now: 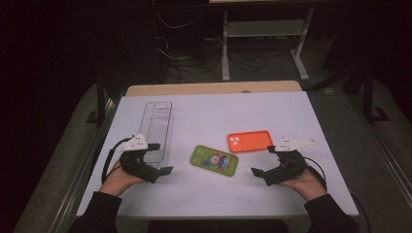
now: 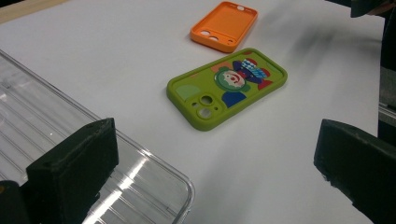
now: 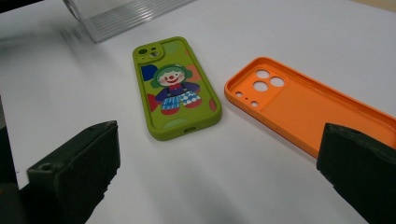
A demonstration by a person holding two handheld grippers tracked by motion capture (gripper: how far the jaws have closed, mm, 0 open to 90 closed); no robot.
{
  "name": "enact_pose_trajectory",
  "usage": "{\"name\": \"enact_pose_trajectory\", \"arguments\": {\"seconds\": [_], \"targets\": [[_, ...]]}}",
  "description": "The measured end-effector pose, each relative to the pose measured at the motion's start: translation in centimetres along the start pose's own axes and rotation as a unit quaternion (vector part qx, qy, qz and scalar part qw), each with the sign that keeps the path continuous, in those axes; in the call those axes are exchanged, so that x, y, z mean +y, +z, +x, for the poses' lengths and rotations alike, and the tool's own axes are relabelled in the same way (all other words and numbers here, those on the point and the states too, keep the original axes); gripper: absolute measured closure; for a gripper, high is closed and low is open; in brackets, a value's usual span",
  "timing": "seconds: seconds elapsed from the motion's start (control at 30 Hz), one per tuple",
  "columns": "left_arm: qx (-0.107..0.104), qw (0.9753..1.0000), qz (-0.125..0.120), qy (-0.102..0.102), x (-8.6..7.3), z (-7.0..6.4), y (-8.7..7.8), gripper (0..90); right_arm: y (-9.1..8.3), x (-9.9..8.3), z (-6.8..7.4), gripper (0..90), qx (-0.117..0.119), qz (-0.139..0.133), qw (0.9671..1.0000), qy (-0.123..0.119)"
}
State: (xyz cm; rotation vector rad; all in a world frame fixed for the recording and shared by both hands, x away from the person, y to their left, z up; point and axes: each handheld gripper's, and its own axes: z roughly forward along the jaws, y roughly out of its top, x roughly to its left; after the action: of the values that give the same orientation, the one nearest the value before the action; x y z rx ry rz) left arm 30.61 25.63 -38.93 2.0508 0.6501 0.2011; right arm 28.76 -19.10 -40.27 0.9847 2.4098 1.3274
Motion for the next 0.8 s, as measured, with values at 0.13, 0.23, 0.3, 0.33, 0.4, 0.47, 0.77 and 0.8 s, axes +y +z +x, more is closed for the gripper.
{"name": "enact_pose_trajectory", "arguments": {"seconds": [0.13,0.23,0.3,0.33,0.4,0.47,0.77,0.8], "targets": [[0.000,1.0000,0.002,-0.002,0.0,-0.1,0.1,0.0,0.2,0.2,-0.2,0.0,-0.005,0.005,1.0000,0.000],[-0.001,1.0000,0.004,0.005,0.0,-0.1,0.2,0.0,0.3,0.5,-0.3,0.0,-0.008,0.009,0.9999,0.001],[-0.001,1.0000,0.004,0.004,0.0,-0.1,0.2,0.0,0.3,0.6,-0.4,0.0,-0.009,0.007,0.9999,-0.001],[-0.001,1.0000,0.004,0.004,0.0,-0.1,0.2,0.0,0.3,0.6,-0.4,0.0,-0.009,0.007,0.9999,-0.001],[-0.001,1.0000,0.005,0.005,0.0,0.0,0.2,0.0,0.3,0.7,-0.5,0.0,-0.013,0.007,0.9999,0.000],[0.000,1.0000,0.005,0.004,0.0,0.0,0.2,0.0,0.3,1.0,-0.7,0.0,-0.016,0.005,0.9999,0.000],[0.002,1.0000,0.005,0.003,-0.1,0.0,0.1,0.0,0.8,2.0,-1.6,0.0,-0.021,0.001,0.9998,-0.002],[0.002,1.0000,0.006,0.004,-0.1,0.0,0.1,0.0,0.8,2.1,-1.7,0.0,-0.021,0.001,0.9998,-0.003]]}}
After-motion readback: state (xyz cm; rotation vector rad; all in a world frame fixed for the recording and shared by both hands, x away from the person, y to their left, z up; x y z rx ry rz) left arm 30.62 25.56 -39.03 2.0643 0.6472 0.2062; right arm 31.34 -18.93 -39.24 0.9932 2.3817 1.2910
